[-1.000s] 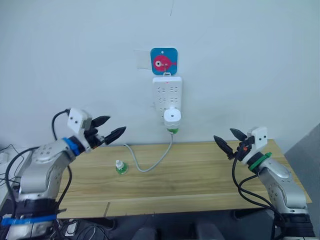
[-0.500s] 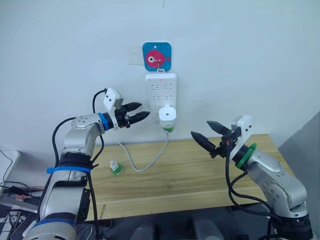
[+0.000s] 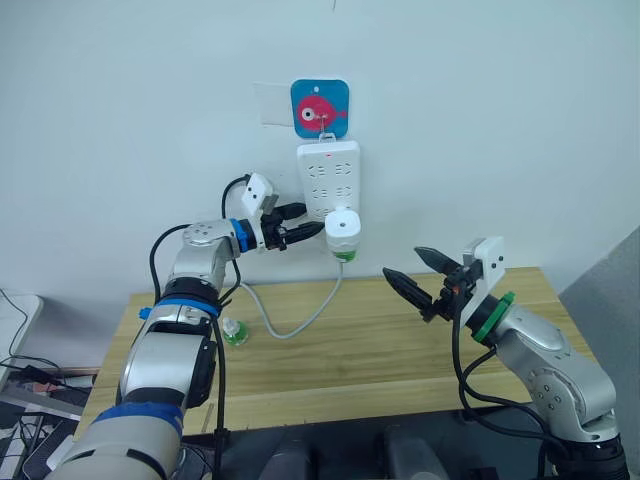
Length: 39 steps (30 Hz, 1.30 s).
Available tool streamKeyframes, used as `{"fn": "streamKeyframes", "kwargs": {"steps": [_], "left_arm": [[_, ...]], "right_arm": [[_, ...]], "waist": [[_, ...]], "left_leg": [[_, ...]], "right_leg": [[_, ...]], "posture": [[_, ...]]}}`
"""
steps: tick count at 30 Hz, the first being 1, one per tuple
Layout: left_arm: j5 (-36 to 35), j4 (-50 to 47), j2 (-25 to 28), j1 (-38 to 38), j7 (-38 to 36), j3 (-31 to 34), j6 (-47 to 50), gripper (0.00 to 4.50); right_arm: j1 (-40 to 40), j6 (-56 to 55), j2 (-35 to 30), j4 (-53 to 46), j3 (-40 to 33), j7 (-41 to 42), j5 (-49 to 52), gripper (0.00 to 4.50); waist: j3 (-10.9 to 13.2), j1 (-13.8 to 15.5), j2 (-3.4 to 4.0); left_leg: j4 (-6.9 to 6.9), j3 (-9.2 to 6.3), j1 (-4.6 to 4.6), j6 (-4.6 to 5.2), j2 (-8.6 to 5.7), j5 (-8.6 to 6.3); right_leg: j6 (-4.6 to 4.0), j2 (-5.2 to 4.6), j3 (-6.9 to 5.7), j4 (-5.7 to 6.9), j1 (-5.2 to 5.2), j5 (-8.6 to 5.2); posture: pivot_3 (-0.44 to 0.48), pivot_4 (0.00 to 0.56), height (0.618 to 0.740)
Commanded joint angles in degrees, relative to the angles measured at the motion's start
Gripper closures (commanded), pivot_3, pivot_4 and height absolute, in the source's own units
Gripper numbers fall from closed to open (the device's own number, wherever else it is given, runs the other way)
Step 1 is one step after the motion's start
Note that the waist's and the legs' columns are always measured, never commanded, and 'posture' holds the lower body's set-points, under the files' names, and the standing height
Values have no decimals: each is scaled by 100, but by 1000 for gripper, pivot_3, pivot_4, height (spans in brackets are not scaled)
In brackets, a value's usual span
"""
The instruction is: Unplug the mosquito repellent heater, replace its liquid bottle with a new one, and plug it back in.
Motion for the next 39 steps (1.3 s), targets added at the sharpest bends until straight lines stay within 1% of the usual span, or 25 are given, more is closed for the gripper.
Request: {"fn": "streamKeyframes", "kwargs": {"steps": [1,7,13,16,19,20,25,29,39], "left_arm": [[4,52,-128,-335,-101,91,-103,1484],[-123,-89,-249,-376,-439,146,170,1484],[-103,-238,-210,-305,-608,201,307,1484],[-103,-252,-162,-288,-644,251,355,2042],[-114,-284,-161,-284,-624,297,410,3028],[-111,-299,-165,-282,-619,309,424,3184],[-100,-361,-181,-261,-581,322,467,3189],[-89,-414,-175,-236,-567,323,478,3189],[-56,-430,-179,-234,-510,322,446,3189]], "right_arm": [[-30,-101,-30,-129,-11,36,-29,0],[-94,-61,-46,-79,7,44,-55,0],[-205,28,-24,-109,43,-38,-67,0],[-319,81,27,-130,152,-162,-157,0],[-491,140,126,-145,378,-413,-413,0],[-559,158,179,-146,471,-524,-511,0],[-981,335,585,-98,899,-1087,-971,0],[-1281,414,869,56,1095,-1418,-1319,0],[-1880,288,1341,766,1275,-1643,-1909,0]], "waist": [[7,-26,-4],[21,-62,-4],[27,-63,-5],[31,-64,-4],[33,-65,-4],[39,-66,-4],[47,-66,-2],[49,-63,-2],[49,-64,-1]], "left_leg": [[-1,0,-1,0,1,0],[-4,2,-1,1,2,-1],[-4,3,-1,2,1,-2],[-4,4,-1,2,2,-2],[-5,3,-1,2,3,-2],[-5,5,-1,2,3,-2],[-4,5,-1,2,3,-1],[-3,5,-2,1,3,-1],[-4,6,-3,1,2,-1]], "right_leg": [[-1,0,1,0,-3,0],[-1,2,6,3,-9,1],[-1,3,9,2,-10,1],[-1,3,10,3,-11,1],[-1,4,10,3,-12,1],[-2,4,11,4,-12,1],[-2,4,16,9,-16,2],[-2,4,19,10,-18,3],[-8,4,21,13,-25,7]], "posture": [[-231,139,740],[-230,143,740],[-226,144,740],[-222,145,740],[-218,146,740],[-217,146,740],[-215,148,740],[-210,147,740],[-203,141,740]]}}
